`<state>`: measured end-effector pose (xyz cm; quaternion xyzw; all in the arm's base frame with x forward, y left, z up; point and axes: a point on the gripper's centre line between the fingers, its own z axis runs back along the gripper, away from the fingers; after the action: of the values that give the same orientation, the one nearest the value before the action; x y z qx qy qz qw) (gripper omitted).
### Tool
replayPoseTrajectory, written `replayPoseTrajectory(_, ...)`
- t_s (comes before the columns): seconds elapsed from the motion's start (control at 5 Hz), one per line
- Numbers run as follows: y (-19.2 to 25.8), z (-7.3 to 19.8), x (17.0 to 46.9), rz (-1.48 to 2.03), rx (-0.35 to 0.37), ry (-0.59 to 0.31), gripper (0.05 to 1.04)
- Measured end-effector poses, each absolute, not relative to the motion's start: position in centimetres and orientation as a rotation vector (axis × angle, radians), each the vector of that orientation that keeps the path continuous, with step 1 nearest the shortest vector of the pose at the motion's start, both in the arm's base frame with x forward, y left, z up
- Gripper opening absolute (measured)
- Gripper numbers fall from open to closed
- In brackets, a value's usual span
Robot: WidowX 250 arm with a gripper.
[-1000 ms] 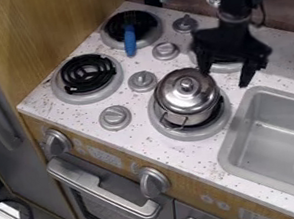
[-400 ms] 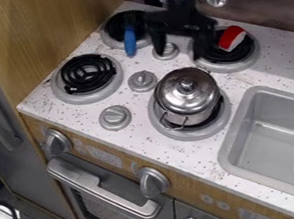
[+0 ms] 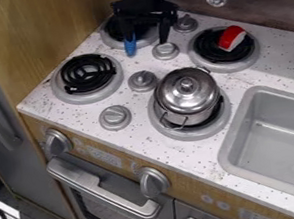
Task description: Move the blue objet
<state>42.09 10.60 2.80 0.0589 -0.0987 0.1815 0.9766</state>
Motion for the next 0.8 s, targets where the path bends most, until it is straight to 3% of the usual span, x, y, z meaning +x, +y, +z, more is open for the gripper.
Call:
replayPoseTrajectory(0.4,14.9,-0.9,45.0,0.505,0.138,-0.166,0.997)
replayPoseTrajectory(0.8,17.4,-3.4,44.9,0.626,0.142,-0.158,0.997)
